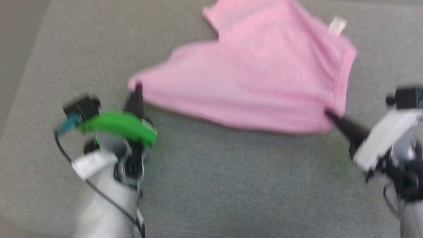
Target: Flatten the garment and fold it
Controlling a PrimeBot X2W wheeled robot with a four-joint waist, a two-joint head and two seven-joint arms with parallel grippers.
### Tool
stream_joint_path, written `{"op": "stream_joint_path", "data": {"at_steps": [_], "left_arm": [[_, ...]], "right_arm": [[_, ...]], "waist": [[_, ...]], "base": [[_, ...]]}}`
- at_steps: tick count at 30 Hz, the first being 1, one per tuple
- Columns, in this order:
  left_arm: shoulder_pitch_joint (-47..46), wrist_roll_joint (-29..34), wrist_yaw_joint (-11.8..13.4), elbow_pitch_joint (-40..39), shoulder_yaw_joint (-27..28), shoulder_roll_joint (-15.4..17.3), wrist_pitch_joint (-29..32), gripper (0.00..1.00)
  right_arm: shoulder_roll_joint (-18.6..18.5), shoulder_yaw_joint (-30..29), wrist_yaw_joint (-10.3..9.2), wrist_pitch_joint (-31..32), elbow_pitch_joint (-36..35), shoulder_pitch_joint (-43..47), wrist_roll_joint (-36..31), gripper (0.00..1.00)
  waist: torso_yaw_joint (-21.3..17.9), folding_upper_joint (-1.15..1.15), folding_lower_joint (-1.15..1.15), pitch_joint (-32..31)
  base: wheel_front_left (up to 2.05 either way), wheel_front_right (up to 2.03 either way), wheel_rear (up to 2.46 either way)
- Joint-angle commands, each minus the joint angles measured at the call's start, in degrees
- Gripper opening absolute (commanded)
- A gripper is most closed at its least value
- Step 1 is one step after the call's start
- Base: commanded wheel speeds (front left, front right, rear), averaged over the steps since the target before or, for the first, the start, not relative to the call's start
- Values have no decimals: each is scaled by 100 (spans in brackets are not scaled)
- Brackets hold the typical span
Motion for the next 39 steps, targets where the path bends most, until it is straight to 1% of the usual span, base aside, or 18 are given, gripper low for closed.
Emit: {"op": "stream_joint_path", "data": {"at_steps": [1,5,8,10,12,14,17,21,24,27,31,35,39], "left_arm": [[323,-66,80,-141,1,-28,46,0],[1210,-155,365,-542,3,-13,338,0],[1785,-116,623,-822,24,96,552,0],[2178,-8,848,-1063,12,194,690,0],[2579,-19,1047,-1351,40,222,855,0],[2897,5,1193,-1612,26,262,1003,0],[3193,-47,1321,-1979,80,260,1074,0],[3187,-107,1335,-2335,161,237,966,0],[2836,-86,1323,-2421,104,212,925,0],[2330,-80,1264,-2317,-1,189,956,0],[1406,-37,1096,-1858,-172,185,1005,0],[330,80,911,-1215,-394,158,1011,0],[-637,174,783,-569,-549,116,960,0]], "right_arm": [[104,-87,-6,78,-120,333,62,0],[275,-214,-6,404,-496,1243,-46,0],[397,-244,-6,731,-701,1758,-145,0],[502,-281,-6,958,-824,2061,-180,0],[607,-315,-6,1218,-941,2345,-219,0],[695,-364,-6,1447,-1027,2564,-251,0],[864,-506,-6,1620,-1194,2753,-320,0],[1106,-678,-6,1638,-1369,2754,-476,0],[1223,-789,-6,1530,-1406,2606,-610,0],[1287,-844,-6,1442,-1385,2391,-710,0],[1334,-902,-6,1383,-1290,2027,-748,0],[1357,-947,-6,1368,-1170,1586,-716,0],[1362,-975,-6,1339,-1078,1163,-662,0]], "waist": [[111,0,0,-778],[62,0,0,-1009],[-7,0,0,-1168],[-52,0,0,-1244],[-98,0,0,-1318],[-128,0,0,-1358],[-148,0,0,-1382],[-188,0,0,-1349],[-203,0,0,-1266],[-254,0,0,-1118],[-350,0,0,-806],[-488,0,0,-395],[-666,0,0,1]], "base": [[0,0,0],[0,0,0],[0,0,0],[0,0,0],[0,0,0],[0,0,0],[0,0,0],[0,0,0],[0,0,0],[0,0,0],[0,0,0],[0,0,0],[0,0,0]]}}
